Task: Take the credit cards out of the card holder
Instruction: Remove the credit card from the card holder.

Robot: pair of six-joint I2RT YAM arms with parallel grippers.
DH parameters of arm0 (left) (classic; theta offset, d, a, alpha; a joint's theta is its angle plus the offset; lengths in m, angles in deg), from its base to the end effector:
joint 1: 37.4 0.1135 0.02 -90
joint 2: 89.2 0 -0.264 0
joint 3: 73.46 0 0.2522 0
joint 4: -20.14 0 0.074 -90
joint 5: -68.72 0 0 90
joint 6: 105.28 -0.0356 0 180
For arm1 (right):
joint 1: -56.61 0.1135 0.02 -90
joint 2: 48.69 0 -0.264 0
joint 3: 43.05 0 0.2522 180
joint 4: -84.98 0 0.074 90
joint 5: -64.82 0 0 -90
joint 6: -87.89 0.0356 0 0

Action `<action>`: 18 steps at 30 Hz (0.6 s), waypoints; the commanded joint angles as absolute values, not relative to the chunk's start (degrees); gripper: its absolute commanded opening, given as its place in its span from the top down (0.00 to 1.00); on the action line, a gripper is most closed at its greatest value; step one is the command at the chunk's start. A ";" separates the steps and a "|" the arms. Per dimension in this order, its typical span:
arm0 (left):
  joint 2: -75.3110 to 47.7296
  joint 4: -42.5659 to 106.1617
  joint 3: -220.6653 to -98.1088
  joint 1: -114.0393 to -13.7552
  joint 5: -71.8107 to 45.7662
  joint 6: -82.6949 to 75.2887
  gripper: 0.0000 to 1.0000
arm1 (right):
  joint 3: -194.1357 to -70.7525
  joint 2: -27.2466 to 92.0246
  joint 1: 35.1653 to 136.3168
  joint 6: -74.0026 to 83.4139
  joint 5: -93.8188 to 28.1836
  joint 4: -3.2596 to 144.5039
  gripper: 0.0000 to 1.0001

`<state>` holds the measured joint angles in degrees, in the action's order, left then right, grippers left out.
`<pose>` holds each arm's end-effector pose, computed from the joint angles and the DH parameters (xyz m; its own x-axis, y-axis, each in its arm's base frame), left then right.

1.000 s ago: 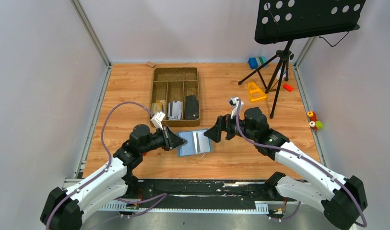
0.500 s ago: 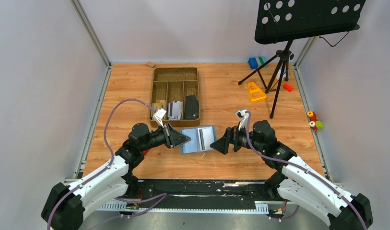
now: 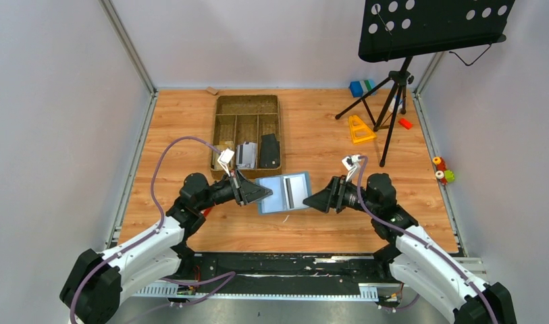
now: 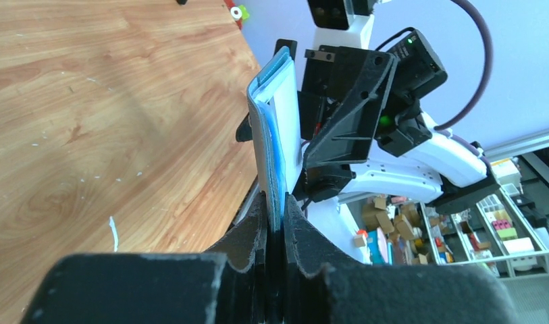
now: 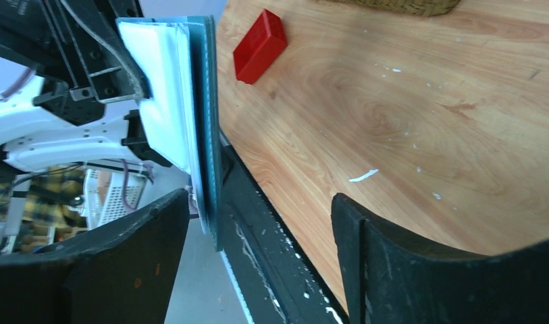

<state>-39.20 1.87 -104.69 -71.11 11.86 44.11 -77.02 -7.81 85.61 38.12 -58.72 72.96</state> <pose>0.1497 -0.1232 0.2337 -0.7950 -0.3359 -0.5051 0.4619 0.2044 -0.8630 0.1381 0.0991 0.2223 -0.7728 0.1871 -0.6064 -0.4742 0.4647 0.7478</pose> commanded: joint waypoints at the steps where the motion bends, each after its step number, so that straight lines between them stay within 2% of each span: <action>1: -38.46 -4.96 -104.65 -70.96 14.42 46.45 1.00 | -75.55 -8.20 84.40 44.76 -64.90 85.35 0.28; 6: -37.59 -6.82 -104.18 -70.90 14.69 47.16 1.00 | -76.34 -6.09 84.40 46.62 -66.91 88.83 0.50; 10: -37.17 -7.38 -104.41 -70.97 14.74 47.21 1.00 | -76.45 -3.85 84.45 48.26 -68.81 91.78 0.61; 15: -36.66 -7.58 -104.59 -70.95 14.78 47.20 1.00 | -76.06 -2.91 84.47 49.32 -69.35 93.79 0.85; 16: -36.58 -7.51 -104.55 -70.95 14.68 47.06 1.00 | -76.10 -3.03 84.48 49.24 -69.14 93.43 0.96; 18: -36.59 -6.12 -104.75 -70.97 14.08 46.25 0.97 | -76.38 -3.35 84.46 48.61 -68.20 90.90 1.00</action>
<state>-36.51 -3.66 -104.12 -71.11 13.83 46.82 -75.40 -2.89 84.67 48.48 -68.16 89.50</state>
